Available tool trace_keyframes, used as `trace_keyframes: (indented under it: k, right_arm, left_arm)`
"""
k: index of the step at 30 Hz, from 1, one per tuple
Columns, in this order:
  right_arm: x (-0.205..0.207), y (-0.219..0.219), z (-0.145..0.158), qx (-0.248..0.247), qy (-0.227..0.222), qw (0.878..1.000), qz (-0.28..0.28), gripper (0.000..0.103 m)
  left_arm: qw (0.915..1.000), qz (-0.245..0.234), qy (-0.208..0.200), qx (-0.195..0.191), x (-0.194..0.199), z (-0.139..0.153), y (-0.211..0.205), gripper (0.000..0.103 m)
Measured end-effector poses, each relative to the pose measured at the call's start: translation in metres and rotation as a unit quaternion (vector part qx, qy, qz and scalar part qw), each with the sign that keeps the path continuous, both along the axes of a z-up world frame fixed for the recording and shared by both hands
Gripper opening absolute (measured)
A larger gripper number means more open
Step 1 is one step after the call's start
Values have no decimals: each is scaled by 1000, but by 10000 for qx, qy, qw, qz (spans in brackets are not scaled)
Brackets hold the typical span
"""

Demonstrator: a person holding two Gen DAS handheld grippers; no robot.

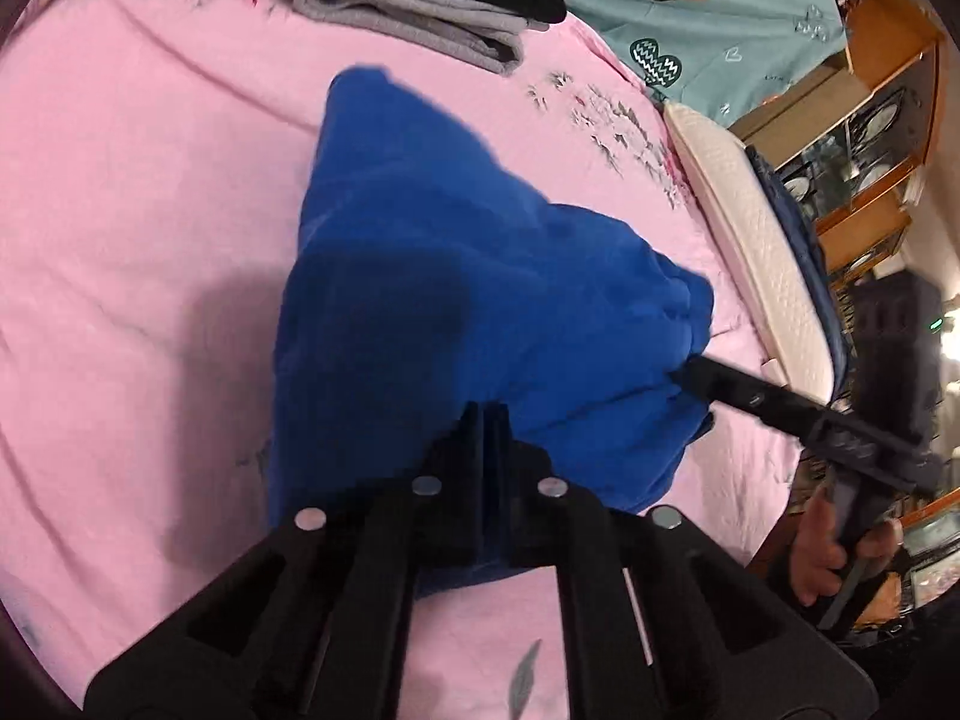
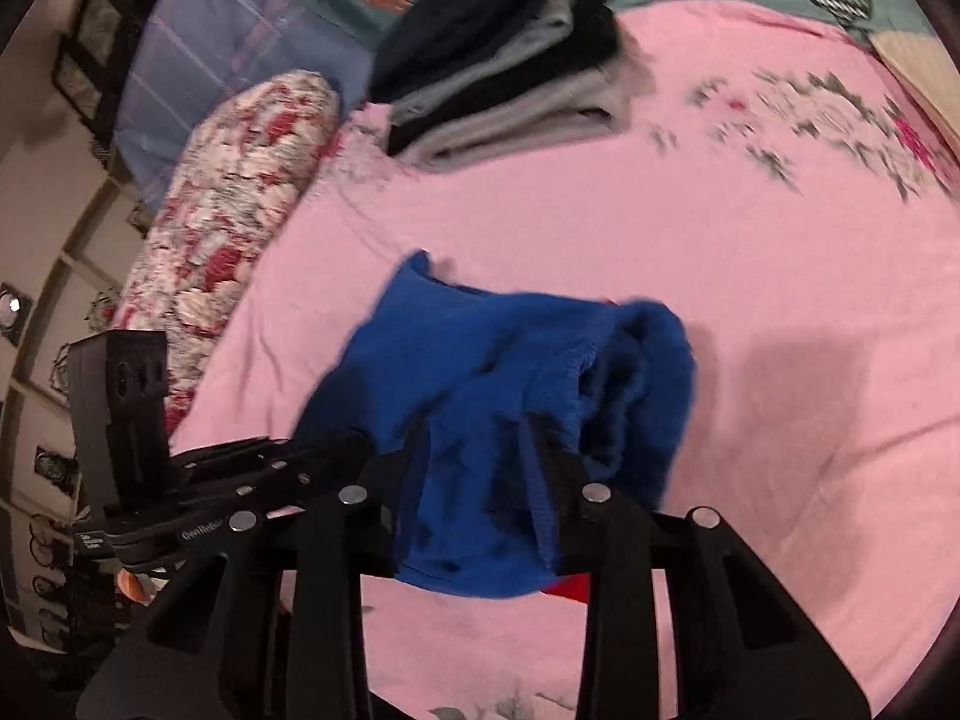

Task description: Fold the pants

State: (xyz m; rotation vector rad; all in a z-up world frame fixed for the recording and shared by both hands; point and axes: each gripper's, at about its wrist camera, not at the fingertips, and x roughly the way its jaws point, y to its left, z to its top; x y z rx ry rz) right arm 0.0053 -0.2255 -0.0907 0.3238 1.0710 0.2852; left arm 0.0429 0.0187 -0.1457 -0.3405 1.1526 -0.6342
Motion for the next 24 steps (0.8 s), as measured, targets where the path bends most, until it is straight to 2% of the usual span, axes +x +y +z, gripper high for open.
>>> trace_keyframes:
  k: [2,4,6,7,8,9,10,11,12,14,16,19,22,23,24]
  right_arm:
    - [-5,-10,-21,-81,196,9996,-163,22]
    - [-5,-16,-28,21,146,9996,-222,21]
    - [-2,-11,-18,-147,216,9996,-68,24]
    - [0,-5,-4,-307,189,9993,76,24]
    - [1,-1,9,-376,86,9992,139,27]
    - [4,6,29,-441,-180,9986,231,33]
    - [6,14,44,-459,-404,9976,335,40]
    - [12,24,55,-473,-598,9959,487,56]
    - [26,42,65,-469,-746,9930,792,59]
    - [56,70,61,-401,-576,9891,1296,59]
    - [98,102,40,-488,-156,9843,1687,59]
    - [144,131,5,-982,326,9758,1926,59]
    - [162,138,-23,-837,900,9699,2101,59]
    - [163,139,-28,-766,956,9689,2149,49]
    - [163,142,-31,-785,959,9664,2252,9]
  left_arm:
    - [10000,-28,-9,-47,0,1,1,5]
    - [10000,-57,-51,15,-4,9,1,5]
    - [9998,-71,-160,128,-8,17,0,5]
    - [9996,-74,-228,142,-12,21,3,14]
    - [9995,-70,-294,102,-15,26,5,25]
    - [9994,-40,-334,48,-18,31,8,28]
    - [9993,-2,-381,41,-19,35,10,32]
    - [9992,16,-399,61,-20,36,10,32]
    - [9992,25,-385,76,-20,37,11,32]
    - [9994,23,-342,79,-22,38,10,30]
    - [9992,2,-375,126,-25,39,8,29]
    - [9993,-29,-334,182,-25,36,5,25]
    - [9992,-60,-293,283,-26,32,6,23]
    - [9990,-67,-279,340,-25,30,5,23]
    - [9989,-74,-267,388,-25,29,4,23]
